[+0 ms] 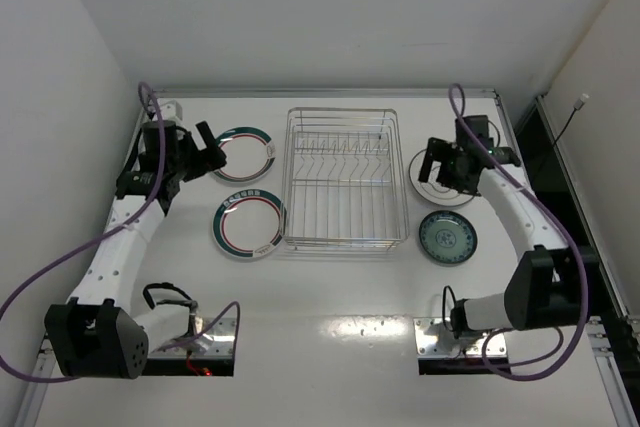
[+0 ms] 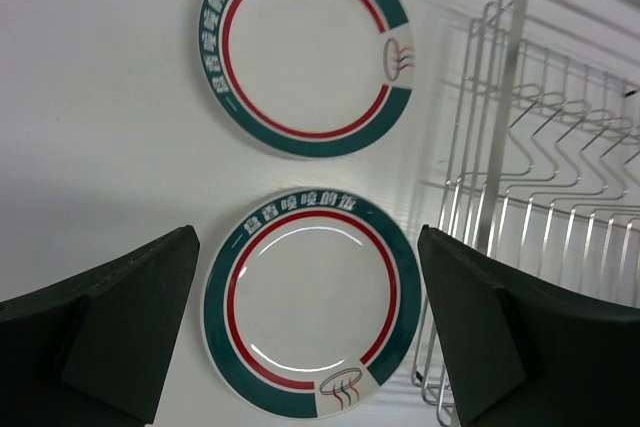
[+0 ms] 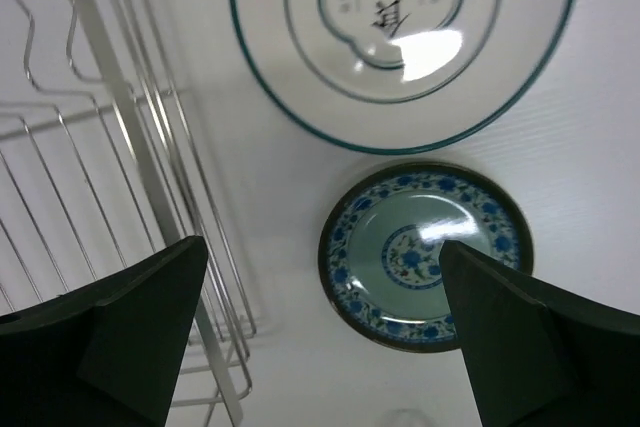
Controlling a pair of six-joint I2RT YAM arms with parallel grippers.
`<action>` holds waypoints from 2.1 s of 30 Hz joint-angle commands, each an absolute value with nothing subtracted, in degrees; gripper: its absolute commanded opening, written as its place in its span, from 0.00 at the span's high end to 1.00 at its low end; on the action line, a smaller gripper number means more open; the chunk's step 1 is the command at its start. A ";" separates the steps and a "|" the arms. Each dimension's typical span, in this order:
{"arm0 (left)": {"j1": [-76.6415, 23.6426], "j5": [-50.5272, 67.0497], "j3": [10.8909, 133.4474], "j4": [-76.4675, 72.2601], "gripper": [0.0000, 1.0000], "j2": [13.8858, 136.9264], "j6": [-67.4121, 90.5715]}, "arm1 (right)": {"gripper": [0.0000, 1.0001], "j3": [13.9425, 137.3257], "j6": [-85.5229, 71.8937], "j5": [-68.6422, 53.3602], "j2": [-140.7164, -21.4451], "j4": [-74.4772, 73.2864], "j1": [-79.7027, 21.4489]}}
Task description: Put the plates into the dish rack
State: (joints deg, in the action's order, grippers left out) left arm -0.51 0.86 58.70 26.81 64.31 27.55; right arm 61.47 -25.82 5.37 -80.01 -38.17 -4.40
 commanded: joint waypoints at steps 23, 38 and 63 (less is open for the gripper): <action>-5.19 -4.75 56.07 24.35 0.09 66.97 25.40 | 0.26 61.60 -33.49 -28.82 -108.87 -24.62 30.41; -5.19 -5.27 56.07 24.87 0.09 66.97 24.87 | 1.00 64.42 -35.33 -24.35 -106.99 -25.31 29.36; -5.19 -5.80 56.07 24.87 0.09 68.03 24.87 | 1.00 85.34 -32.97 -1.84 -83.32 -33.49 4.24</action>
